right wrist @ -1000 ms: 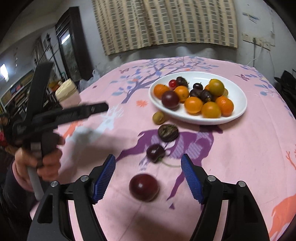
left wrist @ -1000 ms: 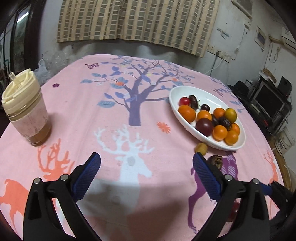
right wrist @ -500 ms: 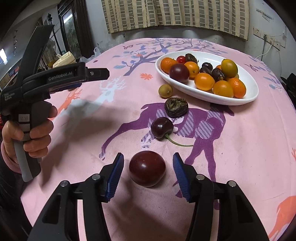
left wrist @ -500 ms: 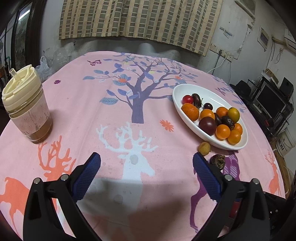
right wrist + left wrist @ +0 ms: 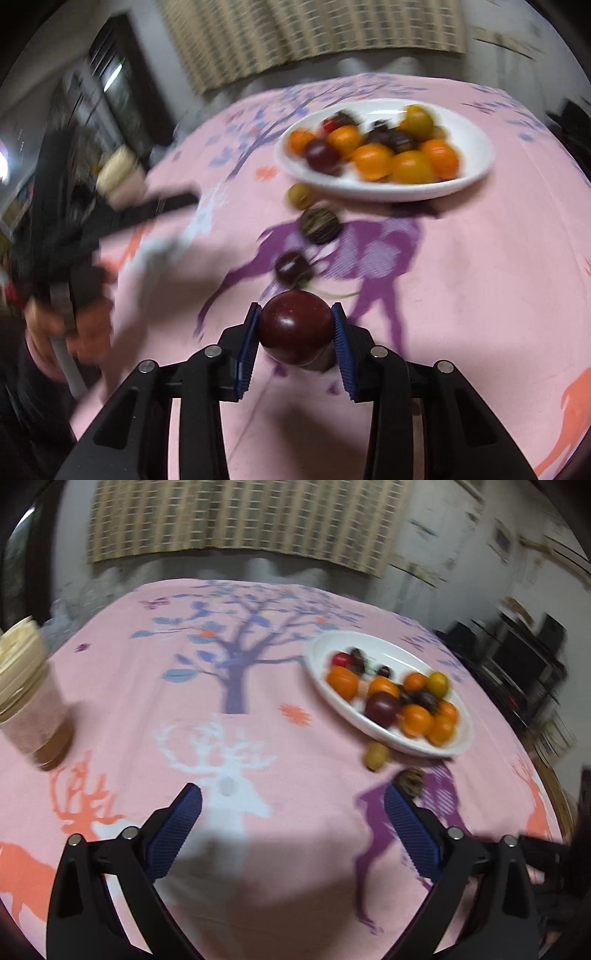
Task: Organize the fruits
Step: 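Grasp a dark red tomato with the right tool while the left tool grasps a dark cherry, then place the tomato and cherry on the white plate and open both tools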
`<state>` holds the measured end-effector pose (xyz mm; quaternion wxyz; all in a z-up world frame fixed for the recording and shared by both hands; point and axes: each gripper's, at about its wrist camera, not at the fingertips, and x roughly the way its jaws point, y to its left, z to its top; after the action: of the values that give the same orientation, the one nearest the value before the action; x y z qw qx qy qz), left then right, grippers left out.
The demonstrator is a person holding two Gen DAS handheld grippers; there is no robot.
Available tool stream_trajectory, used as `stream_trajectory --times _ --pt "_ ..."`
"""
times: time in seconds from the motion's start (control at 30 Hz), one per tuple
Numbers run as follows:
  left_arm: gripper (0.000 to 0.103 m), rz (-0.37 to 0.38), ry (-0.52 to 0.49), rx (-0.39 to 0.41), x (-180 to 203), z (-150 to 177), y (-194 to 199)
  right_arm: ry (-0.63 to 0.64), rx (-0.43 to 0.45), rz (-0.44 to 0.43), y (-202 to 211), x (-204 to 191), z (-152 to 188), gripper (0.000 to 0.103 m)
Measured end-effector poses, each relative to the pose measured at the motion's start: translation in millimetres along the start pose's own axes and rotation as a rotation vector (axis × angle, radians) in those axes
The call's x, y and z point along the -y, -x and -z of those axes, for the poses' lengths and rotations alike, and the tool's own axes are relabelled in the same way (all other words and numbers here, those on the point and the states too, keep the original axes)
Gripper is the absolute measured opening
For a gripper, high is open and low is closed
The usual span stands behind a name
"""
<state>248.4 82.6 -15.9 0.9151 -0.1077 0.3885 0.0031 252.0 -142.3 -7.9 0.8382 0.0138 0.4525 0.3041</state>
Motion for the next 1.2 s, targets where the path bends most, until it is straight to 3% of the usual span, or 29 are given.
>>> stream_trajectory --times 0.03,0.17,0.3,0.5,0.6,0.87,1.07,1.2 --pt "0.075 0.044 -0.042 -0.02 10 3 -2 -0.027 0.014 0.005 3 6 -1 0.039" --pt "0.057 0.172 -0.186 -0.092 50 18 -12 -0.155 0.06 -0.001 15 33 -3 0.039" --pt "0.053 0.213 -0.283 -0.102 81 29 -18 -0.199 0.083 0.005 19 42 -3 0.039" --pt "0.044 0.198 -0.301 -0.147 99 30 -39 -0.19 0.084 -0.005 20 42 -6 0.039" --pt "0.043 0.184 -0.305 -0.155 100 30 -44 -0.184 0.086 -0.011 22 42 -5 0.039" --pt "0.028 0.158 -0.316 -0.149 99 32 -47 -0.181 0.084 -0.013 23 40 -5 0.039" --pt "0.027 0.166 -0.288 -0.137 93 31 -37 -0.171 0.081 -0.005 21 39 -4 0.039" --pt "0.027 0.21 -0.249 -0.099 81 18 -15 -0.152 0.101 -0.017 24 37 -4 0.039"
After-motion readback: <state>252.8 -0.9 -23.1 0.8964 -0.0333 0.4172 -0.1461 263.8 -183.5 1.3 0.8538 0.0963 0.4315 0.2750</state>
